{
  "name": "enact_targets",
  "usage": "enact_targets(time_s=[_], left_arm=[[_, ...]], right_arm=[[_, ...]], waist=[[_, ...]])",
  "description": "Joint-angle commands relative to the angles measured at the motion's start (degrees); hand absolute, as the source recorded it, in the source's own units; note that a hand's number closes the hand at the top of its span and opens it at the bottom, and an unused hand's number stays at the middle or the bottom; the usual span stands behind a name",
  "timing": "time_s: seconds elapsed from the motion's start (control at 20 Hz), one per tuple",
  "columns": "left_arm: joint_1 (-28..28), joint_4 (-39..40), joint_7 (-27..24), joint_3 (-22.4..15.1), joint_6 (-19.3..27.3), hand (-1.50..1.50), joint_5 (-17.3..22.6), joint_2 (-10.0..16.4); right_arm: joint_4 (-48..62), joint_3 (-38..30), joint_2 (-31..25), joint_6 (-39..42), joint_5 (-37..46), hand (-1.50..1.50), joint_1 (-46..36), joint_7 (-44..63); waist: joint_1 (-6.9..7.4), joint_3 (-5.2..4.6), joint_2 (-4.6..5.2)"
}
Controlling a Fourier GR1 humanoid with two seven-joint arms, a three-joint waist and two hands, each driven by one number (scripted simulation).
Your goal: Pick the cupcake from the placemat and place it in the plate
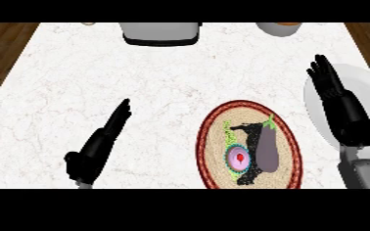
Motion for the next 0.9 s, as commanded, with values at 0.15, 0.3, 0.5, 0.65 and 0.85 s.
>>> enact_targets(time_s=[0.15,0.3,0.5,0.65,0.85], left_arm=[[3.41,5.69,6.01,6.21,5.0,0.0,2.58,-0.52],[4.1,5.38,6.95,6.86,5.08,0.0,3.96,-0.81],[4.95,7.07,8.75,8.44,5.48,0.0,6.32,-2.02],[2.99,5.81,11.22,8.09,4.72,0.0,6.38,-1.5],[-0.04,4.78,14.51,8.21,4.91,0.0,6.57,-2.27]], right_arm=[[-10.73,-8.35,-1.89,-11.28,1.72,1.5,2.8,4.69],[-2.42,-7.14,-17.23,-11.5,18.91,1.5,10.16,7.97],[-13.31,-12.34,1.18,-35.27,19.24,-1.5,15.14,7.98],[-24.31,-7.83,9.21,-40.07,21.99,-1.5,24.71,3.69],[-35.88,-0.53,10.84,-39.73,29.18,-1.5,38.83,4.0]], waist=[[-3.26,-0.99,-1.8],[-5.76,-2.94,-0.06],[-5.41,-1.11,-2.0],[-4.26,-0.94,-1.86],[-2.88,-0.9,-1.52]])
